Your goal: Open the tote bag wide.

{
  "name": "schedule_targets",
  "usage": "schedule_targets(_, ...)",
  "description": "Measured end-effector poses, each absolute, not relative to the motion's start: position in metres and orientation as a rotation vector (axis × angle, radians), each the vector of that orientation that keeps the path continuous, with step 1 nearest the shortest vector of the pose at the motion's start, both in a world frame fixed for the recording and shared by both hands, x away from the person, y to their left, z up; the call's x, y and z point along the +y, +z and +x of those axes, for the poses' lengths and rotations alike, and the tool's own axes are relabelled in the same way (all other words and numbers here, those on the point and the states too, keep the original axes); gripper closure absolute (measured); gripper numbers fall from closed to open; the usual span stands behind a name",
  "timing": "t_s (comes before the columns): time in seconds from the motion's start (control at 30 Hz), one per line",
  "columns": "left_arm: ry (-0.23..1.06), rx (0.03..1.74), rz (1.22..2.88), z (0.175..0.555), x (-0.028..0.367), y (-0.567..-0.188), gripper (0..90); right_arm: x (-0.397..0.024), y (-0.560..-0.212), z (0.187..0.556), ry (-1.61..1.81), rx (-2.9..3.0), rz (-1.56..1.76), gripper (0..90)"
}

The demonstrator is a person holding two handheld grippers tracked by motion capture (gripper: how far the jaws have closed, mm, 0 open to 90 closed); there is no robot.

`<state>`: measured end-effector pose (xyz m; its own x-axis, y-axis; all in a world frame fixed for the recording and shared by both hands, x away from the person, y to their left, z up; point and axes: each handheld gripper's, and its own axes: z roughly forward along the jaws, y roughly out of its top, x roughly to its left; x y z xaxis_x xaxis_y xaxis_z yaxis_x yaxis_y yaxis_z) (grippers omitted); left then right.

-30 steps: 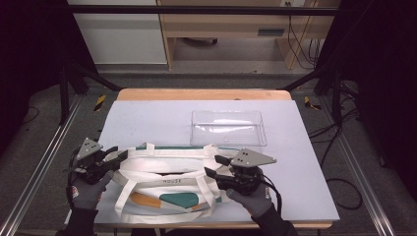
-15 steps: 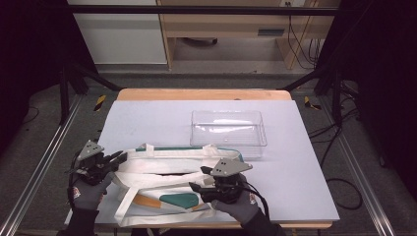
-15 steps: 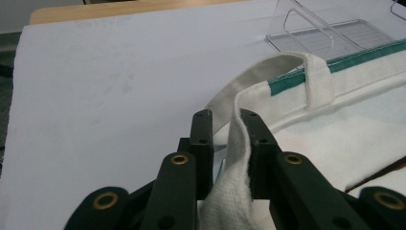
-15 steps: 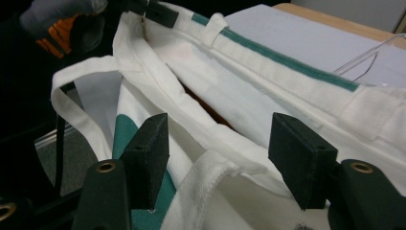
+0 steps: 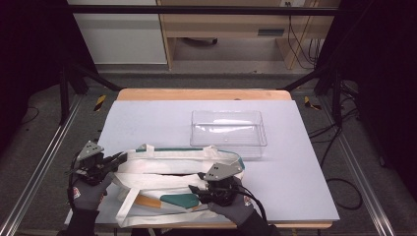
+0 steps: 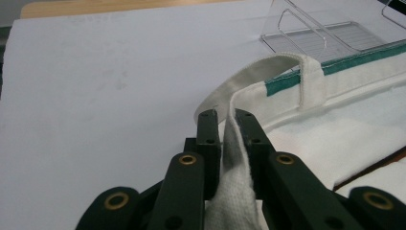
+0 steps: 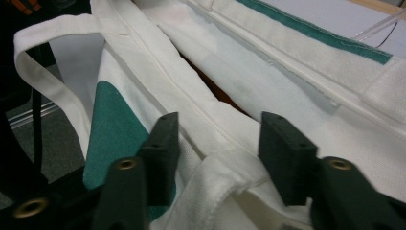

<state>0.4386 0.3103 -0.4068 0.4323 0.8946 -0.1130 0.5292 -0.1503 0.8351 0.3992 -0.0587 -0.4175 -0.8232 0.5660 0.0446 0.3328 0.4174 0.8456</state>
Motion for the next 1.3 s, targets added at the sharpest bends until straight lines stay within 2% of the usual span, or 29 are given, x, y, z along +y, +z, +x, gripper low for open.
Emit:
schedule_targets(0.07,0.528,1.224,1.815,0.439,0.31,-0.407,81.6,-0.059,-0.418,0.399,1.377,2.436,0.779,66.8)
schedule_targets(0.1,0.528,1.224,1.815,0.439,0.31,-0.407,81.7,-0.059,-0.418,0.399,1.377,2.436,0.779,66.8)
schedule_targets(0.2,0.519,1.249,1.786,0.439,0.312,-0.409,82.2,-0.06,-0.417,0.397,1.4,2.482,0.77,79.4)
schedule_targets(0.33,0.53,1.272,1.75,0.437,0.311,-0.409,82.6,-0.062,-0.418,0.396,1.41,2.553,0.778,81.7)
schedule_targets(0.6,0.586,1.281,1.665,0.431,0.304,-0.411,82.9,-0.063,-0.434,0.388,1.386,2.631,0.801,82.1)
schedule_targets(0.87,0.608,1.302,1.684,0.434,0.299,-0.421,82.9,-0.054,-0.462,0.389,1.259,2.683,0.834,82.1)
schedule_targets(1.07,0.61,1.299,1.694,0.435,0.299,-0.423,81.7,-0.053,-0.466,0.389,1.253,2.674,0.837,81.3)
schedule_targets(1.17,0.606,1.279,1.684,0.433,0.301,-0.42,76.0,-0.054,-0.465,0.388,1.272,2.672,0.842,77.6)
schedule_targets(1.2,0.605,1.269,1.668,0.431,0.303,-0.415,73.4,-0.055,-0.46,0.388,1.295,2.679,0.843,72.8)
schedule_targets(1.3,0.619,1.259,1.643,0.428,0.305,-0.408,67.7,-0.059,-0.448,0.386,1.353,2.665,0.819,67.2)
